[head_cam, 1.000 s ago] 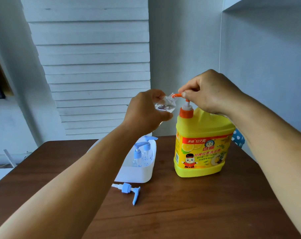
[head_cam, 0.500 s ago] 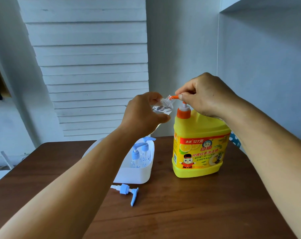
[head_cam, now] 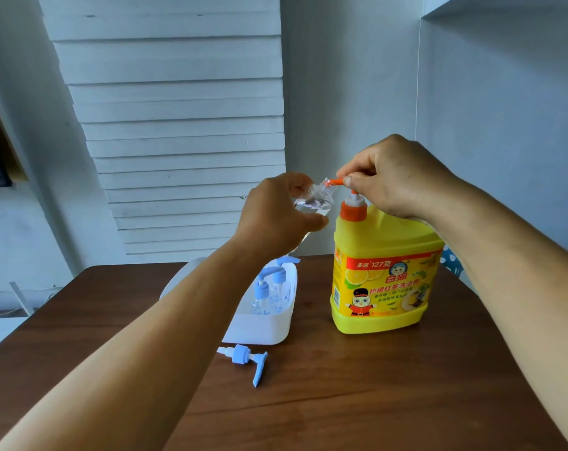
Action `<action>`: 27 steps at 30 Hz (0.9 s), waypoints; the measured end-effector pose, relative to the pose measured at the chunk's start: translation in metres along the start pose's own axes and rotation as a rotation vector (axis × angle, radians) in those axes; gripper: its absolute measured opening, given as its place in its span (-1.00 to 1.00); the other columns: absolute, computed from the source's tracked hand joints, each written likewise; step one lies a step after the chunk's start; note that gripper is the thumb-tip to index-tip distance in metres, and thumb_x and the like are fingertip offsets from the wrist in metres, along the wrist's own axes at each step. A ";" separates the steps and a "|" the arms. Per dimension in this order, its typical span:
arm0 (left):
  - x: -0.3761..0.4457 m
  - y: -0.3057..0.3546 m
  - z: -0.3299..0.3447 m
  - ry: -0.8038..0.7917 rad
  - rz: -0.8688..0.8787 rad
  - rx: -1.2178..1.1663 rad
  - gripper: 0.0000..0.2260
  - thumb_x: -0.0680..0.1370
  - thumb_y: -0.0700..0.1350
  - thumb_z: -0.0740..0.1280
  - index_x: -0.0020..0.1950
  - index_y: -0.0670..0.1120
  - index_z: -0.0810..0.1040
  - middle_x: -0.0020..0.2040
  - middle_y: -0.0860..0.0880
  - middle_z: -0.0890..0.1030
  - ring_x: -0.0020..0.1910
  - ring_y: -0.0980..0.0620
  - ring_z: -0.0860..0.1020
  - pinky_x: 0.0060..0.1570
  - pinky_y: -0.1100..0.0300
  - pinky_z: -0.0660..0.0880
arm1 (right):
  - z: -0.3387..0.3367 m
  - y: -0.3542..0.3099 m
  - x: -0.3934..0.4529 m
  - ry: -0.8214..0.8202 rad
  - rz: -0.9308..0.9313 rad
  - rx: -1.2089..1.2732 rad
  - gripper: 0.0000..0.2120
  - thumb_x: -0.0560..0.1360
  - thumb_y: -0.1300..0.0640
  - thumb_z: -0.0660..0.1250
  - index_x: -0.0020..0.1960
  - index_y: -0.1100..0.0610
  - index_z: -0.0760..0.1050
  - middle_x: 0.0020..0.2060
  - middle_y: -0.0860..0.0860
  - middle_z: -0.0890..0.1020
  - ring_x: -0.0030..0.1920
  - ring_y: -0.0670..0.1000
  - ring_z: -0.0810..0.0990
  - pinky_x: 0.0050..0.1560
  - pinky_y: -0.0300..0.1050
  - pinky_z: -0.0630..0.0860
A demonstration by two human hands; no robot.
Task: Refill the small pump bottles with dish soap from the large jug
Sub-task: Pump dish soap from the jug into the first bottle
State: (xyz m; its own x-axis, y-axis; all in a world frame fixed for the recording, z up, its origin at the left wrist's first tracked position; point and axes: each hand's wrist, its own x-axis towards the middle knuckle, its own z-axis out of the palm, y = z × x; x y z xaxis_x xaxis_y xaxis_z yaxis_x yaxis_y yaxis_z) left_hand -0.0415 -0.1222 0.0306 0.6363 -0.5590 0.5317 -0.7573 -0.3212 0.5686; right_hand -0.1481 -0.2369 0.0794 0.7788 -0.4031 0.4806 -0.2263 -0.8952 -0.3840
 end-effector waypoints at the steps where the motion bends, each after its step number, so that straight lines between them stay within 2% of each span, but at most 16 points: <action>1: -0.001 -0.002 0.002 -0.010 -0.003 0.005 -0.61 0.32 -0.05 0.52 0.11 0.02 0.56 -0.04 0.10 0.59 -0.10 0.08 0.57 -0.15 0.28 0.46 | 0.003 0.000 -0.002 -0.005 0.008 -0.004 -0.79 0.54 0.15 0.28 0.13 0.08 0.62 0.07 0.04 0.66 -0.05 -0.03 0.56 -0.16 -0.25 0.37; 4: -0.004 -0.005 0.004 -0.014 -0.007 -0.005 -0.64 0.33 -0.05 0.52 0.09 0.02 0.56 -0.06 0.12 0.57 -0.11 0.09 0.55 -0.10 0.25 0.47 | 0.007 0.000 -0.004 -0.003 0.012 -0.014 -0.77 0.55 0.15 0.26 0.13 0.09 0.62 0.11 0.04 0.65 -0.02 -0.03 0.54 -0.10 -0.23 0.35; 9: -0.003 0.000 0.001 0.003 -0.006 -0.047 -0.65 0.32 -0.04 0.52 0.07 0.02 0.56 0.01 0.09 0.62 -0.12 0.09 0.56 -0.21 0.33 0.42 | -0.007 -0.002 0.001 -0.026 0.020 0.006 -0.81 0.53 0.15 0.30 0.08 0.04 0.64 0.01 0.01 0.67 -0.10 -0.04 0.56 -0.29 -0.28 0.38; 12: -0.001 0.003 -0.001 0.015 0.003 -0.040 -0.64 0.33 -0.04 0.52 0.10 0.02 0.56 0.05 0.07 0.63 -0.11 0.08 0.56 -0.20 0.28 0.46 | -0.010 -0.001 0.002 -0.008 0.005 0.000 -0.81 0.53 0.14 0.30 0.08 0.04 0.64 0.03 0.00 0.66 -0.10 -0.04 0.54 -0.33 -0.37 0.33; 14: -0.001 0.002 -0.001 0.015 0.002 -0.038 -0.63 0.33 -0.04 0.52 0.10 0.02 0.56 -0.01 0.08 0.61 -0.11 0.08 0.56 -0.18 0.28 0.45 | -0.007 0.000 0.001 0.003 -0.007 -0.002 -0.80 0.53 0.14 0.29 0.10 0.05 0.63 0.04 0.00 0.66 -0.12 -0.05 0.53 -0.34 -0.37 0.32; 16: -0.002 -0.002 0.001 0.000 0.000 -0.026 -0.64 0.32 -0.05 0.52 0.09 0.02 0.56 -0.07 0.12 0.56 -0.11 0.08 0.56 -0.18 0.33 0.43 | -0.001 0.003 0.000 -0.005 -0.007 0.002 -0.80 0.53 0.15 0.29 0.11 0.05 0.63 0.05 0.02 0.66 -0.12 -0.06 0.53 -0.33 -0.32 0.33; 19: -0.004 -0.005 0.003 -0.016 -0.001 -0.015 -0.65 0.33 -0.05 0.52 0.08 0.04 0.56 -0.09 0.14 0.53 -0.11 0.08 0.55 -0.10 0.23 0.48 | 0.004 0.003 -0.001 -0.020 0.002 -0.005 -0.78 0.54 0.15 0.28 0.13 0.06 0.62 0.09 0.04 0.65 -0.04 -0.04 0.52 -0.17 -0.24 0.36; 21: -0.005 -0.005 0.004 -0.015 0.000 -0.014 -0.65 0.33 -0.04 0.52 0.09 0.03 0.56 -0.09 0.14 0.52 -0.11 0.09 0.53 -0.07 0.21 0.48 | 0.003 0.001 0.001 -0.028 0.002 -0.022 -0.79 0.54 0.15 0.28 0.12 0.07 0.63 0.08 0.04 0.65 -0.04 -0.02 0.53 -0.21 -0.23 0.36; 25: -0.002 -0.001 -0.001 0.008 -0.007 -0.054 -0.65 0.33 -0.04 0.52 0.08 0.03 0.57 -0.05 0.12 0.57 -0.11 0.08 0.57 -0.19 0.31 0.43 | -0.007 -0.002 0.004 -0.025 -0.004 -0.024 -0.80 0.53 0.16 0.29 0.07 0.04 0.64 -0.02 0.01 0.67 -0.13 -0.03 0.56 -0.35 -0.29 0.36; 27: 0.000 0.000 -0.002 0.009 -0.007 -0.056 -0.66 0.33 -0.03 0.52 0.07 0.05 0.56 -0.06 0.14 0.57 -0.11 0.09 0.57 -0.22 0.34 0.41 | -0.009 -0.001 0.004 -0.016 -0.018 -0.023 -0.80 0.53 0.15 0.28 0.07 0.04 0.64 -0.03 0.00 0.67 -0.14 -0.03 0.56 -0.35 -0.35 0.35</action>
State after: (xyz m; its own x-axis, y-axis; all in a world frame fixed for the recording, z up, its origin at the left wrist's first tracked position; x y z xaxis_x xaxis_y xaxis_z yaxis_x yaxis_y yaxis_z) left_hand -0.0410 -0.1201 0.0318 0.6434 -0.5496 0.5329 -0.7434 -0.2823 0.6064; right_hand -0.1498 -0.2394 0.0884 0.7923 -0.3840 0.4741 -0.2254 -0.9063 -0.3575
